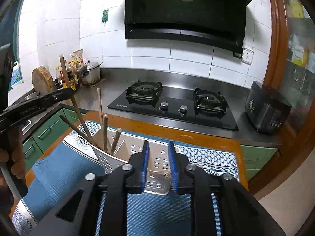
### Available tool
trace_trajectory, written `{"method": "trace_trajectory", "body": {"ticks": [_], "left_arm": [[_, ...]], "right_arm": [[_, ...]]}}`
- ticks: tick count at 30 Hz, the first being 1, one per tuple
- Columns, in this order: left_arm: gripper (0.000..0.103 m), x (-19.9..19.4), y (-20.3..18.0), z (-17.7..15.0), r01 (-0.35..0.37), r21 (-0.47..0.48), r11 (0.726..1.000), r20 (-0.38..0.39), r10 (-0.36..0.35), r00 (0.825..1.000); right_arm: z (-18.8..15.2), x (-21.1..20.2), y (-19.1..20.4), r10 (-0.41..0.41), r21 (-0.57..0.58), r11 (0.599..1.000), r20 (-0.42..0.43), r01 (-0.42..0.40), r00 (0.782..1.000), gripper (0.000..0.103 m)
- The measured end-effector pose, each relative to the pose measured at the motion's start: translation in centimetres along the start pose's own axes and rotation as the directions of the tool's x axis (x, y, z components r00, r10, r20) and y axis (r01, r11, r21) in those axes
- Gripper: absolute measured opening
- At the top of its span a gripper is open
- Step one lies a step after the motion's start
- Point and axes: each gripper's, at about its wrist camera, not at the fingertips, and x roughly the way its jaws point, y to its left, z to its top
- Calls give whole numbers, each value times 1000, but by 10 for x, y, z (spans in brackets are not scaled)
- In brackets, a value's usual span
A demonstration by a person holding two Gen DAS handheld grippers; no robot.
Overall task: Organize utensils
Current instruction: 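Lower both chopsticks into the white holder and open both tools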
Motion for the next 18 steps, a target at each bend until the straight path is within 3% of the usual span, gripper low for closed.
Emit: {"method": "trace_trajectory", "body": {"ticks": [10,13,14,15,16,18], "left_arm": [[18,-41,-8,3,15,17,1000,47,-16,999],[23,-64,-8,-6,26,15,1000,54,-27,998],[29,-71,-8,-10,27,16,1000,57,-28,998],[34,-79,-8,-15,22,14,1000,57,-23,998],[37,-87,-6,-22,20,4,1000,56,-21,998],[37,-100,-6,-35,32,3,999,40,-32,999]], "right_arm": [[-13,-51,11,20,-8,1000,44,-20,999,42],[-24,-68,18,31,-7,1000,54,-30,998,45],[-30,-75,21,33,-8,999,59,-33,998,46],[-34,-80,24,38,-4,999,61,-37,997,48],[-39,-85,25,43,4,999,63,-43,997,59],[-52,-97,29,52,22,998,70,-54,996,61]]}}
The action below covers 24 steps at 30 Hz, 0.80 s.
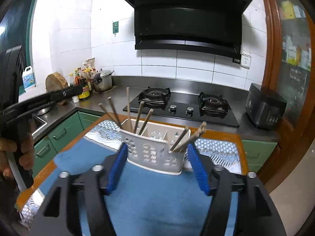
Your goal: Organize utensils
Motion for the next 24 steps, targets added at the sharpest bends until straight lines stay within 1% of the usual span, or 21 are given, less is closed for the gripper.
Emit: {"method": "trace_trajectory", "body": {"ticks": [1,3,4,5,7,9,10,11,15,16,17,19,20,23,24], "left_arm": [[37,-9,0,-8,-7,0,1000,-1,7,1000],[39,-21,1,-22,-6,-6,1000,-15,6,1000],[47,-29,2,-30,-14,-16,1000,-17,14,1000],[54,-34,3,-36,-26,-21,999,-16,26,1000],[54,-50,4,-54,-39,-24,999,-12,39,999],[56,-59,4,-67,-37,-30,999,-20,36,999],[60,-64,5,-73,-38,-35,999,-24,37,999],[65,-69,5,-81,-42,-42,998,-27,40,999],[74,-86,0,-106,-71,-26,997,-30,70,997],[80,-90,-2,-113,-81,-19,997,-29,80,996],[84,-92,-3,-117,-82,-14,997,-31,82,996],[87,-98,-6,-125,-85,-1,996,-36,85,996],[91,-101,-7,-129,-93,4,996,-36,93,995],[96,-109,-6,-137,-101,6,995,-36,101,994],[96,-112,-6,-140,-105,6,994,-35,106,994]], "right_arm": [[-5,-5,3,1,2,1000,5,-1,1000,61],[-18,-17,10,0,3,1000,17,0,1000,65],[-26,-23,15,0,4,1000,21,0,1000,70],[-32,-28,18,0,2,1000,23,0,1000,72],[-44,-36,25,-4,3,1000,27,4,1000,73],[-58,-44,31,-1,6,1000,24,0,1000,78],[-66,-48,34,1,12,1000,21,-1,1000,81],[-71,-51,36,2,15,1000,20,-2,1000,82],[-94,-61,47,5,19,1000,7,-5,1000,85],[-100,-63,50,7,22,1000,1,-7,1000,85],[-105,-65,52,7,25,1000,-1,-7,1000,85],[-112,-68,55,1,29,1000,-2,-1,1000,89],[-116,-69,54,-5,28,1000,-2,5,1000,89],[-125,-73,56,-15,33,999,-7,15,1000,90],[-128,-74,57,-15,35,999,-9,15,1000,90]]}}
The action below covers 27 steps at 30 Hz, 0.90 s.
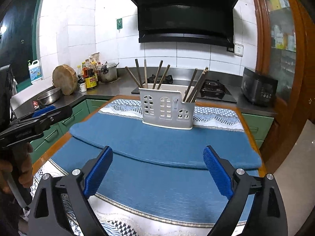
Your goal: Organize utensils
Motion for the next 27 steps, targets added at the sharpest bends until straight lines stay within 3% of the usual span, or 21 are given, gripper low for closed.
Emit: {"method": "trace_trajectory", "body": {"ticks": [15,27], "left_arm": [[98,-26,-5,-23,-81,61,995,8,81,997],[98,-25,-8,-38,-83,83,993,-21,85,996]], "right_arm": [[-18,-8,4,-44,7,999,-3,44,999,93],[-28,-12,-2,-49,43,998,-7,49,999,94]]}}
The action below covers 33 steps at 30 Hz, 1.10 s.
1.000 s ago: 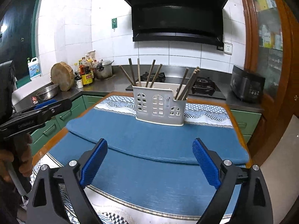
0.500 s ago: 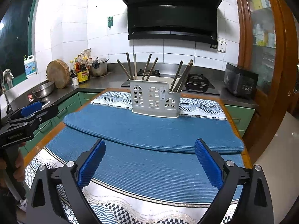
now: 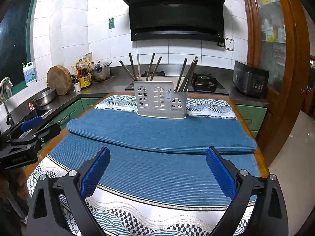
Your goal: Organize utensils
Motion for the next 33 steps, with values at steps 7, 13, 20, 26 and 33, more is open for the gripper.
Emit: {"method": "trace_trajectory", "body": {"ticks": [7,13,20,26,33], "left_arm": [[98,1,2,-5,-6,-4,1000,-9,6,1000],[98,1,0,-10,-16,11,1000,-16,16,1000],[98,4,-1,-16,-21,14,1000,-32,21,999],[98,8,-4,-21,-10,23,1000,-47,11,999],[98,9,-8,-24,-21,41,999,-44,23,999]], "right_arm": [[-9,3,-5,-7,15,1000,-15,7,1000,95],[-13,7,-6,-7,21,1000,-30,8,1000,95],[-15,10,-6,-13,22,1000,-40,14,999,95],[-18,13,-9,-18,29,999,-50,20,999,95],[-22,15,-12,-17,39,999,-59,19,998,96]]}}
